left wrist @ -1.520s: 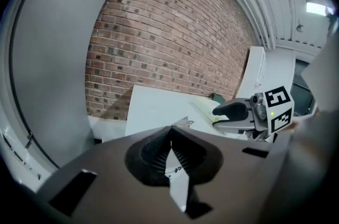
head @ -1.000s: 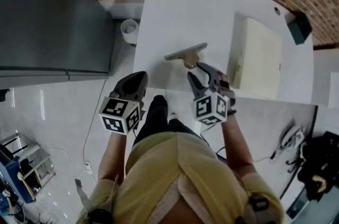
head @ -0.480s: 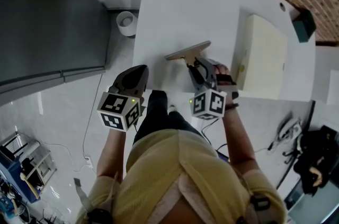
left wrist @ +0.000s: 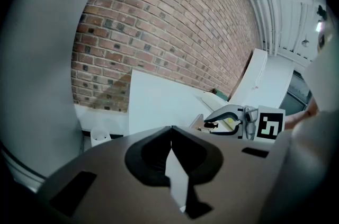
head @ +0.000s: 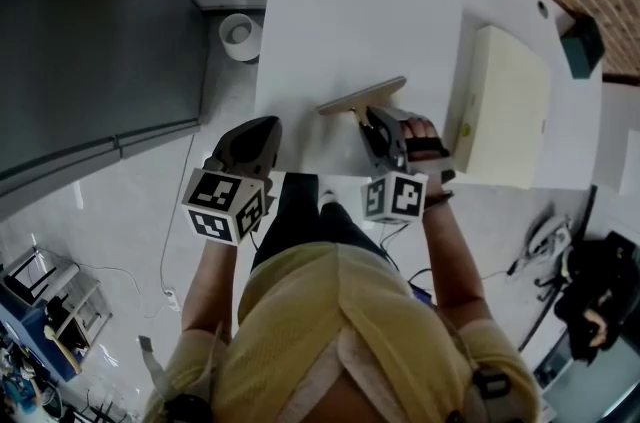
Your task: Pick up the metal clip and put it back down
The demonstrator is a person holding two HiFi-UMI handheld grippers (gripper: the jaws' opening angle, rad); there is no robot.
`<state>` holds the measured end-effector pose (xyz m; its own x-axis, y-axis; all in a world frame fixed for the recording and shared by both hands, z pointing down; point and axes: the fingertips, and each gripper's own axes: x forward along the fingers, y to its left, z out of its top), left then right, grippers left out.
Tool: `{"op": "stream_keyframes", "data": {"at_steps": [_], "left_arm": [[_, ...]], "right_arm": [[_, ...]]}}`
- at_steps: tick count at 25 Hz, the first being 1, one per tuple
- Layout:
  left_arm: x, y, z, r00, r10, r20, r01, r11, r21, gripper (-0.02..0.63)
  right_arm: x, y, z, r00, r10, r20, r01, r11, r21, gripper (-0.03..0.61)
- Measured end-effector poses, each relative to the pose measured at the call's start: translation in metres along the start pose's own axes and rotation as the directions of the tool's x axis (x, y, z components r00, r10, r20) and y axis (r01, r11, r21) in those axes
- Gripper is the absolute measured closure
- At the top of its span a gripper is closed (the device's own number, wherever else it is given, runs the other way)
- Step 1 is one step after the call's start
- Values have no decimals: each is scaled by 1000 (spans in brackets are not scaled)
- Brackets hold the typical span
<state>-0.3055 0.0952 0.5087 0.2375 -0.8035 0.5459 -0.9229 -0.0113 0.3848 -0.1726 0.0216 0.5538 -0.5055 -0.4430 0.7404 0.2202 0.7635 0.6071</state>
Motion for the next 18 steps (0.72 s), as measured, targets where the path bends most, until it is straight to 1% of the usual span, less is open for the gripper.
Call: {"op": "stream_keyframes", "data": {"at_steps": [3, 11, 18], "left_arm": [[2, 2, 0, 1000, -5, -4, 5, 1000, -2, 611], [5, 3, 10, 1000, -28, 4, 28, 1000, 1, 611], [5, 8, 14, 1000, -21, 20, 21, 999, 25, 611]], "right_arm": [[1, 1, -2, 1000, -6, -9, 6, 1000, -29, 469], [0, 2, 1, 1000, 7, -8, -8, 999, -44, 483], [-2, 4, 4, 1000, 21, -2, -21, 1000, -21, 494]]}}
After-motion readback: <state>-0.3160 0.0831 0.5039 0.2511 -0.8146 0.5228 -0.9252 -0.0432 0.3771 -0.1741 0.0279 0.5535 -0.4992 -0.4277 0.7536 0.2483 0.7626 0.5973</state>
